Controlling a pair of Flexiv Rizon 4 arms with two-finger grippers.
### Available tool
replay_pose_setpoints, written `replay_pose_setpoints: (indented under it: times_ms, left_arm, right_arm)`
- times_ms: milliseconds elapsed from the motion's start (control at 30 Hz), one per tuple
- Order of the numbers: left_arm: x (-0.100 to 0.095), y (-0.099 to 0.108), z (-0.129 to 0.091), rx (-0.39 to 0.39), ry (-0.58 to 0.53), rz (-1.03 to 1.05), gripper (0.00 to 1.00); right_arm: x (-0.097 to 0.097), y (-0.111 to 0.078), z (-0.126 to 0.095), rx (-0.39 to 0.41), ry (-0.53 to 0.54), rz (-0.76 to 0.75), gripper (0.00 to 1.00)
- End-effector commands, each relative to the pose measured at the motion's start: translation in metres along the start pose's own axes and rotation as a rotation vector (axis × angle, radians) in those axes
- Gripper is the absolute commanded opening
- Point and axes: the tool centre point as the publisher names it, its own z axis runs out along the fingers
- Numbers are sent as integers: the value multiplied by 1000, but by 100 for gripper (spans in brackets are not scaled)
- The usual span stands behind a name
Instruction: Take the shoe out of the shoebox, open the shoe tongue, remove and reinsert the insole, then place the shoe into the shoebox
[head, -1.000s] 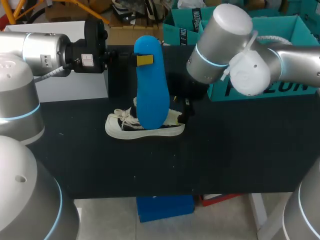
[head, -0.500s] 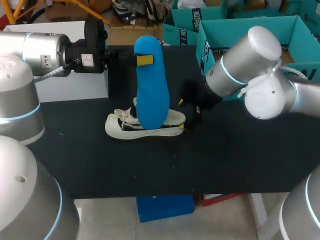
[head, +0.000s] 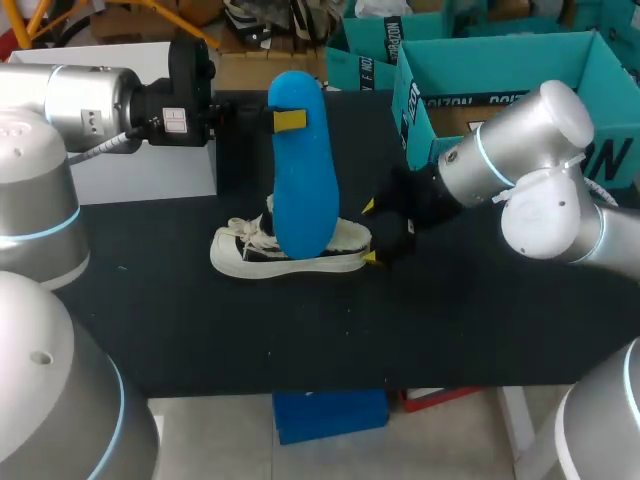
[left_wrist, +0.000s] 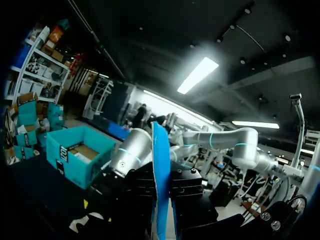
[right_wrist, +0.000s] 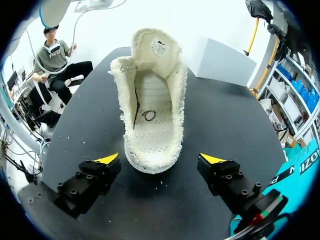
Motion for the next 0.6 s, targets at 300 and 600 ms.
replay_pose_setpoints:
  times_ms: [300,600]
  left_arm:
    - [1,0,1,-1,-6,0,0]
    - [1,0,1,-1,-6,0,0]
  right_arm:
    - [-2,-6,11,-69,8,4,100]
    - [-4,-3,10,-57,17,-1,100]
